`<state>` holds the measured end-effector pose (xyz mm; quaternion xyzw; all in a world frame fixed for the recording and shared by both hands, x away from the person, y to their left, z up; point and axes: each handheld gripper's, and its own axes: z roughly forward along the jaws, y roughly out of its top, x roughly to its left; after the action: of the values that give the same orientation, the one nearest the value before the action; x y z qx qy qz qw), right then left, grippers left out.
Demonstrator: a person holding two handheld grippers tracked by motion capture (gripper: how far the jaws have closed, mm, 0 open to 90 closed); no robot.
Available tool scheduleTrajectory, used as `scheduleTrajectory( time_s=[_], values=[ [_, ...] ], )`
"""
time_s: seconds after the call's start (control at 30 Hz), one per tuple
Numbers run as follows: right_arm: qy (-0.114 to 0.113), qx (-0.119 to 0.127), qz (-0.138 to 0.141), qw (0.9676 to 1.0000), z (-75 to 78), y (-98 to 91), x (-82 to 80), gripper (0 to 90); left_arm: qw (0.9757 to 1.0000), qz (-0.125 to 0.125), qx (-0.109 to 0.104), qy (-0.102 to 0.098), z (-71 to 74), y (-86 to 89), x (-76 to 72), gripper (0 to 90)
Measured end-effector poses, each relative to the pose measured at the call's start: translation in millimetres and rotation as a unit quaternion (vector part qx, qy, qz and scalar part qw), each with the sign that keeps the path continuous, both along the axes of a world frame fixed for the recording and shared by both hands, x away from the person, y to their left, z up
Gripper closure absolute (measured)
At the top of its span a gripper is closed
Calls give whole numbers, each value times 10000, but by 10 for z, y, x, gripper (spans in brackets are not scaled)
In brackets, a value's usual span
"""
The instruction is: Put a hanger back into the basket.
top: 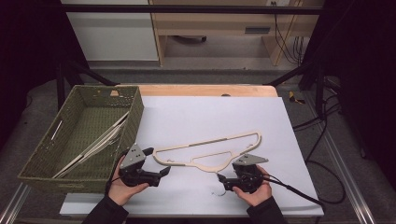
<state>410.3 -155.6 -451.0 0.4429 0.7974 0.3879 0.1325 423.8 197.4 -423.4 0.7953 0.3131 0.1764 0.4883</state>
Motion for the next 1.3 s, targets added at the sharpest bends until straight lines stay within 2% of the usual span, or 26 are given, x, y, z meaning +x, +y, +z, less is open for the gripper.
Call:
scheduleTrajectory(
  time_s=[0.03,0.13,0.2,0.27,0.37,0.47,0.53,0.67,0.77,0.87,1.1,1.3],
  values=[
    [-50,-68,60,9999,-25,7,7,322,10000,3,1,11,-3,0,1,82],
    [101,-147,14,9998,-70,78,-3,374,10000,15,-24,-15,2,1,-2,80],
    [39,-284,89,9996,-117,112,8,436,10000,12,-38,-13,4,3,1,79],
    [116,-339,118,9993,-167,159,17,477,10000,26,-43,11,0,2,7,79],
    [61,-599,95,9981,-223,207,37,548,10000,27,-9,27,-8,-6,11,79],
    [104,-633,57,9979,-247,254,38,623,10000,26,-2,32,-13,-18,9,79],
    [7,-814,-12,9967,-249,285,24,680,10000,19,12,37,-14,-17,7,79],
    [50,-823,-145,9965,-247,316,12,740,10000,20,30,67,-22,-16,3,80],
    [163,-836,-313,9959,-231,355,6,775,10000,5,24,89,-28,-19,2,82],
    [227,-835,-359,9956,-221,351,10,866,9999,2,59,124,-42,-26,5,83],
    [412,-775,-372,9954,-195,302,31,889,9999,-7,52,152,-49,-26,4,84],
    [549,-887,-496,9933,-168,88,54,892,9998,-23,74,166,-58,-34,3,84]
  ],
)
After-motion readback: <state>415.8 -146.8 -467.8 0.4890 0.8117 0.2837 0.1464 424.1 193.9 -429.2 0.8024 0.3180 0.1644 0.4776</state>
